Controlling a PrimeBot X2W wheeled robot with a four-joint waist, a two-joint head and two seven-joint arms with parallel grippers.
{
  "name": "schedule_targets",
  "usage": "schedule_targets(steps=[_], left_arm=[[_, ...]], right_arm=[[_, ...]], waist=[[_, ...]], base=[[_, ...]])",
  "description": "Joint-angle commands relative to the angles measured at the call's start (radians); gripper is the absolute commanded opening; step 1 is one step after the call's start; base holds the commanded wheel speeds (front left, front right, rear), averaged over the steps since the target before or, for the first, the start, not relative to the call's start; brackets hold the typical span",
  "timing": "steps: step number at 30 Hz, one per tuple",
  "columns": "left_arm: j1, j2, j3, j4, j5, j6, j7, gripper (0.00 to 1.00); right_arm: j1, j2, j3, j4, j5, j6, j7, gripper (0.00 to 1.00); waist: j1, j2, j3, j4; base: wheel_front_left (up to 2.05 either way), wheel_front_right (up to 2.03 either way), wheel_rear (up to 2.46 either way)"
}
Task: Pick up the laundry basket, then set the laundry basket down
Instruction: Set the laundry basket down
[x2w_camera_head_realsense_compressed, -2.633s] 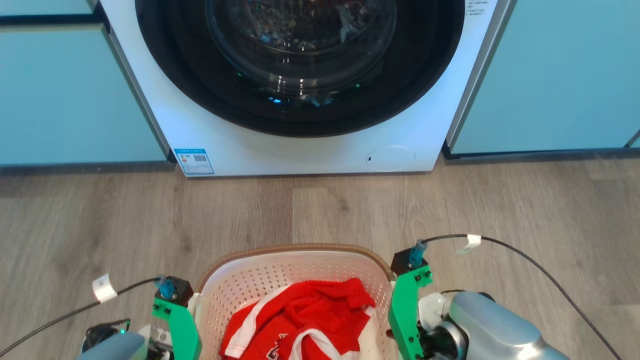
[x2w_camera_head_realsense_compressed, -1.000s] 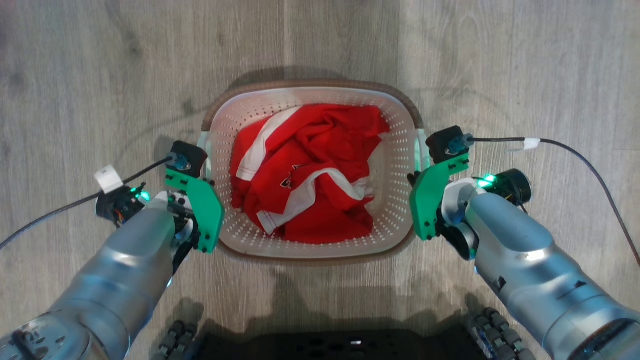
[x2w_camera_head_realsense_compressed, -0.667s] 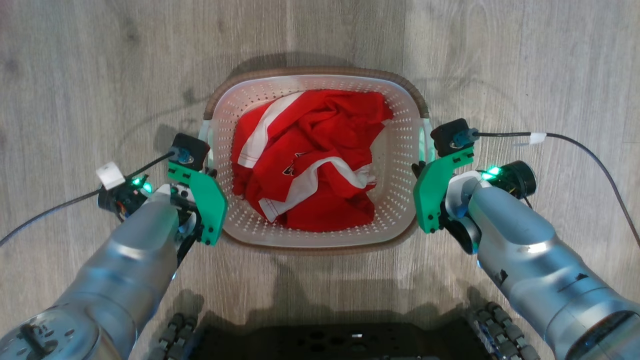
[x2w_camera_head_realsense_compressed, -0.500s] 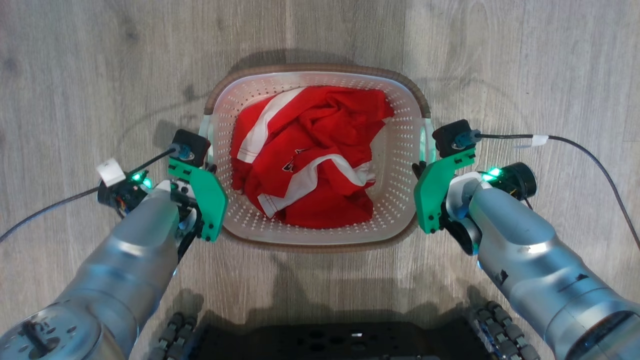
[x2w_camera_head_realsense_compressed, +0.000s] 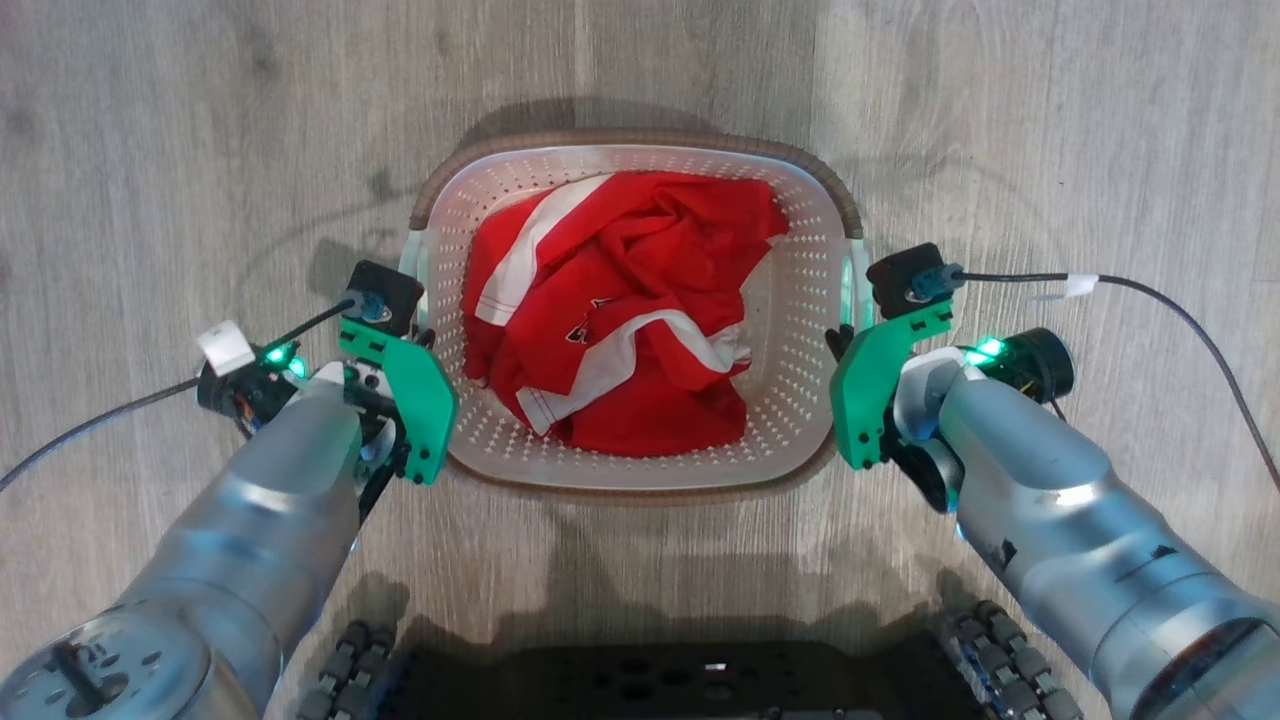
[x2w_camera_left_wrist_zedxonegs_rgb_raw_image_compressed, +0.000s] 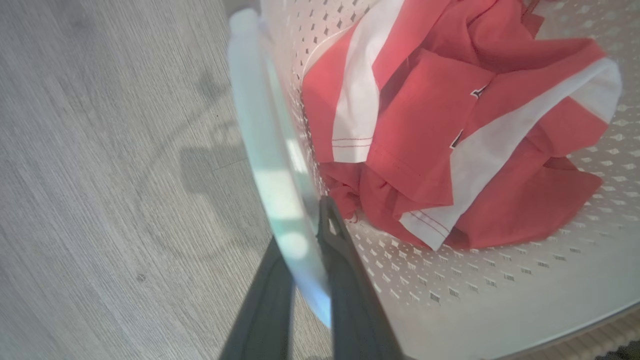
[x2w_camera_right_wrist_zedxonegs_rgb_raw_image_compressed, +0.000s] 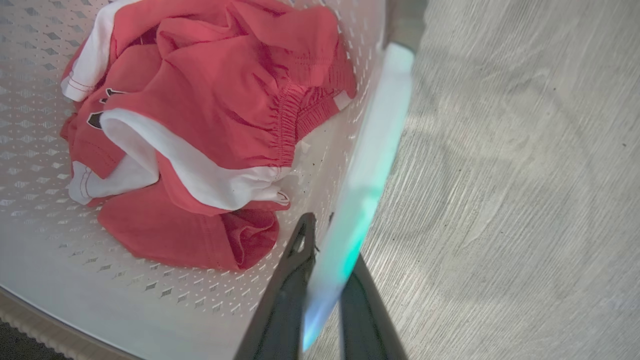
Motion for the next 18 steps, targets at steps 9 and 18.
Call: schedule_targets(steps=[9,18], left_arm=[[-0.003,-0.022,-0.001,-0.012,0.015,-0.016,0.002,1.00],[-0.006,-0.020,-0.001,-0.009,0.013,-0.002,0.008,1.00]], right_arm=[[-0.003,0.045,0.030,0.024,0.001,0.007,-0.019,1.00],[-0.006,0.045,0.024,0.062,0.010,0.007,-0.006,1.00]], waist=[[0.0000,-0.0001,0.011,0.008],[0.0000,-0.0001,0.013,0.011]], base=[[0.00,0.00,0.00],[0.00,0.00,0.00]])
